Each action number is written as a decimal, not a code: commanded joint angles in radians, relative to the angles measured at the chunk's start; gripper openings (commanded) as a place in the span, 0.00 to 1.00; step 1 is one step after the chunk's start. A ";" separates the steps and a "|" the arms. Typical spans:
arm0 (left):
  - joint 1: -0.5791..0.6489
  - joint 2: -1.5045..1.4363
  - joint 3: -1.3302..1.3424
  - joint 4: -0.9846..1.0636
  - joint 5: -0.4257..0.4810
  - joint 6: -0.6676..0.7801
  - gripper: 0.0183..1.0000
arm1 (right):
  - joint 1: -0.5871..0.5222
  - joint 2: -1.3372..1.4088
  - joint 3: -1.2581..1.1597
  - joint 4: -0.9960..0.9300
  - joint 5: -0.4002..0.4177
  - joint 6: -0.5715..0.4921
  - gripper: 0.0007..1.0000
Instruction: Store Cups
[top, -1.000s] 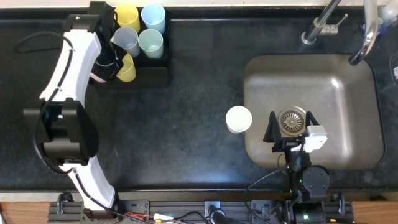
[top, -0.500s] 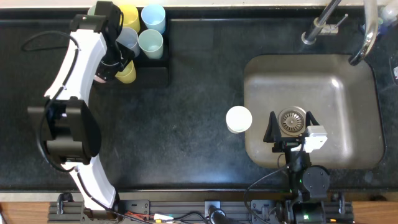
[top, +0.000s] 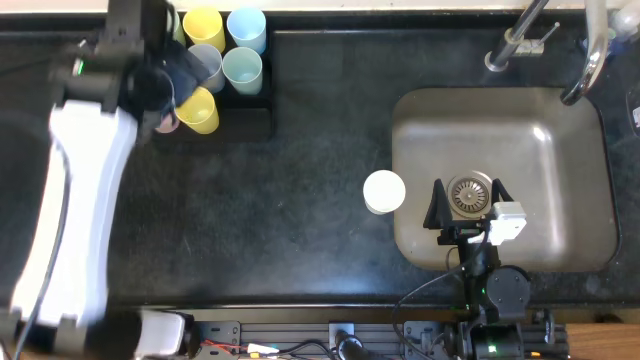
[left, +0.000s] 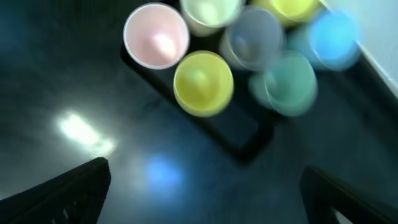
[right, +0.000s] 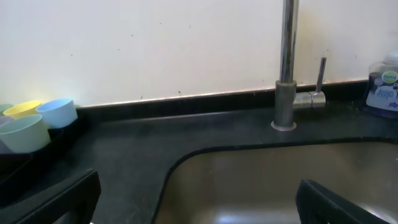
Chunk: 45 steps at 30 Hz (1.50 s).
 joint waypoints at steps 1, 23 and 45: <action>-0.124 -0.193 -0.124 -0.055 -0.133 0.373 1.00 | -0.006 -0.009 -0.013 0.006 -0.007 0.000 1.00; 0.031 -1.298 -1.669 1.356 0.289 0.784 1.00 | -0.006 -0.009 -0.013 0.006 -0.007 0.000 1.00; 0.090 -1.527 -1.772 1.257 0.221 0.935 1.00 | -0.006 -0.009 -0.013 0.006 -0.007 0.000 1.00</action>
